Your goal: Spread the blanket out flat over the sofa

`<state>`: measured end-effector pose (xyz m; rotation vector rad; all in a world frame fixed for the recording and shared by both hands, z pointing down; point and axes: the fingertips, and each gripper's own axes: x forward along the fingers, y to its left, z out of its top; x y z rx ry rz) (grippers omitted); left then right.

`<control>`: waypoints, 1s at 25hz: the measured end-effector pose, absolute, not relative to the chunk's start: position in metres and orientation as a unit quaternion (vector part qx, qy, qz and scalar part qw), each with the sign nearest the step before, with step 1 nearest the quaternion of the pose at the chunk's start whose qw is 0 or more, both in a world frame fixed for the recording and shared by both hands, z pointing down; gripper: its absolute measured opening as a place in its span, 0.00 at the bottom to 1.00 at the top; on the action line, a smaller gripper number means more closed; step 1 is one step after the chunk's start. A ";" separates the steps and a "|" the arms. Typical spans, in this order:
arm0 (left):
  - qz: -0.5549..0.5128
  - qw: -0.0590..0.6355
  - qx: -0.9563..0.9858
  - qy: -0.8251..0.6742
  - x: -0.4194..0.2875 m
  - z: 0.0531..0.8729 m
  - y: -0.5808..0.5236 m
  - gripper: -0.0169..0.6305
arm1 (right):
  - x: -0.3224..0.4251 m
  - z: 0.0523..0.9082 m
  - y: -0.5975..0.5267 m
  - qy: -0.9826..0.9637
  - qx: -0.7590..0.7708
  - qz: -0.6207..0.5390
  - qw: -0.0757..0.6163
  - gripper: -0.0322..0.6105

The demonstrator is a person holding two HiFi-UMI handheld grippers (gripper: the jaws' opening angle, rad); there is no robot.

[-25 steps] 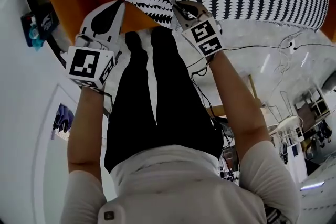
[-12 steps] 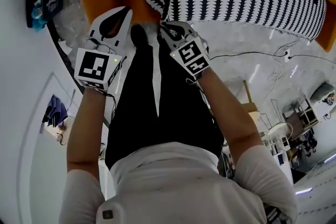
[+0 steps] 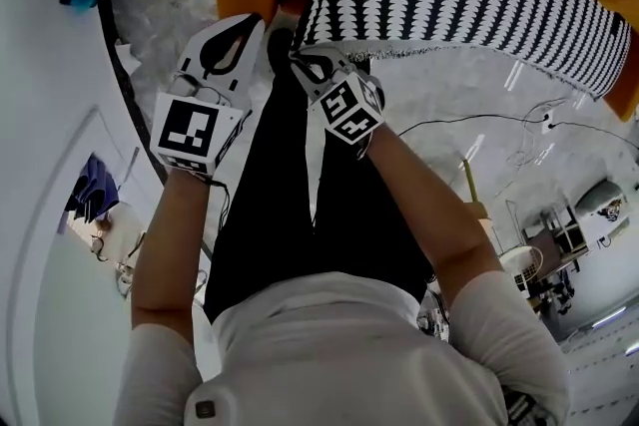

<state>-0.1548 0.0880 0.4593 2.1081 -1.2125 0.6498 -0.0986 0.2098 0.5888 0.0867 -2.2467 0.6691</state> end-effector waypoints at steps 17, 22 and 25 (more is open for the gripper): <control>0.203 0.321 0.785 -0.489 -0.197 0.430 0.150 0.04 | -0.137 0.649 0.246 -0.854 0.001 0.163 0.494 0.12; 0.165 0.305 0.800 -0.489 -0.169 0.376 0.123 0.04 | -0.106 0.614 0.191 -0.841 0.018 0.127 0.526 0.12; 0.170 0.314 0.802 -0.478 -0.136 0.374 0.094 0.04 | -0.069 0.619 0.155 -0.832 0.029 0.140 0.536 0.12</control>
